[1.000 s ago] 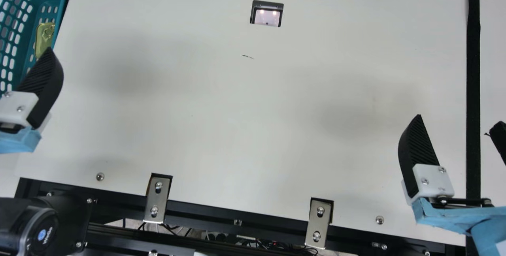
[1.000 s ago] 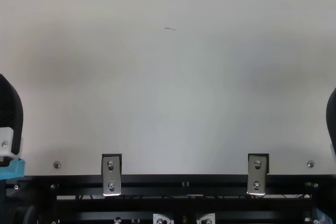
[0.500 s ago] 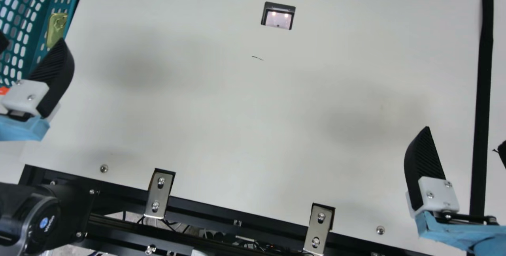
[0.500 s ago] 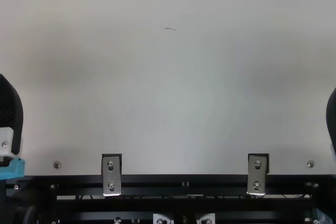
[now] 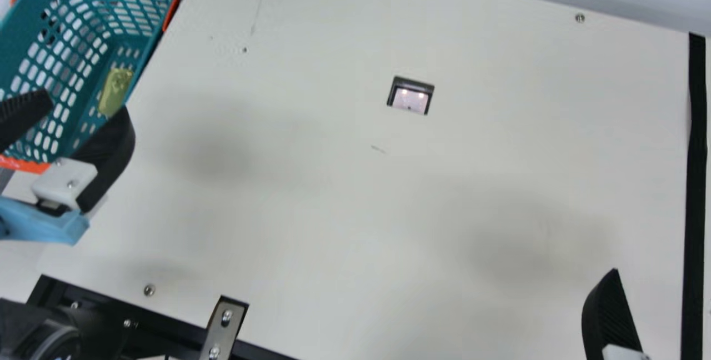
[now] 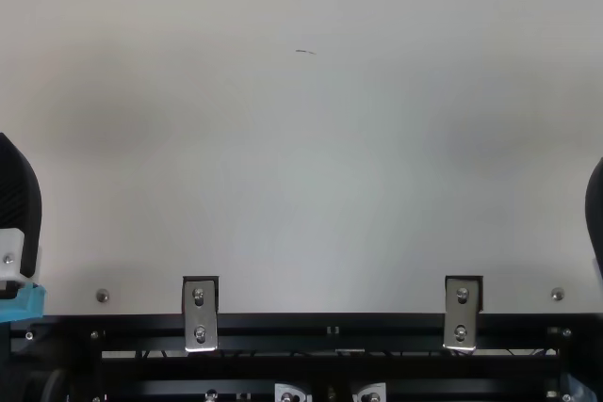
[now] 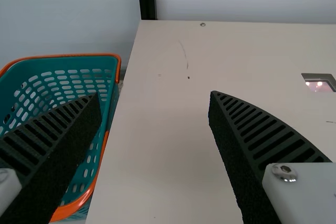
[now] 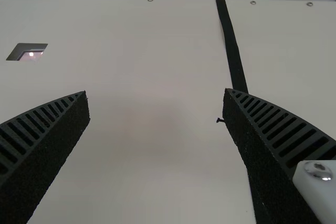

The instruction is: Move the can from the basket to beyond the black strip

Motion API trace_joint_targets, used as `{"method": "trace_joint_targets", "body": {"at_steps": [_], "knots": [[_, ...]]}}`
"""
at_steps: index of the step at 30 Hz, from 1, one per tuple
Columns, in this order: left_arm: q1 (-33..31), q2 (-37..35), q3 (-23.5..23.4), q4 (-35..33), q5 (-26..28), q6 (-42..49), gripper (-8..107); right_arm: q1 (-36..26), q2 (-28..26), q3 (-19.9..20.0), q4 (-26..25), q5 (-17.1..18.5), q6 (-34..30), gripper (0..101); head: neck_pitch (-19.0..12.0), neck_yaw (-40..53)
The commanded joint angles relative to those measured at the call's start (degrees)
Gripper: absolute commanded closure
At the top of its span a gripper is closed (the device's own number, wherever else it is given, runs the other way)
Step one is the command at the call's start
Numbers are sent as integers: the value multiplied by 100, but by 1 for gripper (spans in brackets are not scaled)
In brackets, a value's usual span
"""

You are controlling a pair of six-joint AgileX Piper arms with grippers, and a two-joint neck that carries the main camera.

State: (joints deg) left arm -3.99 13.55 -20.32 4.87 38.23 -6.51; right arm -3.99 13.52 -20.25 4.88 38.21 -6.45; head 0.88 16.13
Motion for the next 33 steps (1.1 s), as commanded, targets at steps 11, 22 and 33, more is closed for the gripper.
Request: {"method": "trace_joint_targets", "body": {"at_steps": [11, 22, 33], "knots": [[0, 0, 0, 0, 0, 0, 9, 0, 0, 0, 0, 0, 0, 0, -747, 334], [0, 0, 0, 0, 0, 0, 9, 0, 0, 0, 0, 0, 0, 0, -1019, 667], [0, 0, 0, 0, 0, 0, 9, 0, 0, 0, 0, 0, 0, 0, -1312, 1532]]}}
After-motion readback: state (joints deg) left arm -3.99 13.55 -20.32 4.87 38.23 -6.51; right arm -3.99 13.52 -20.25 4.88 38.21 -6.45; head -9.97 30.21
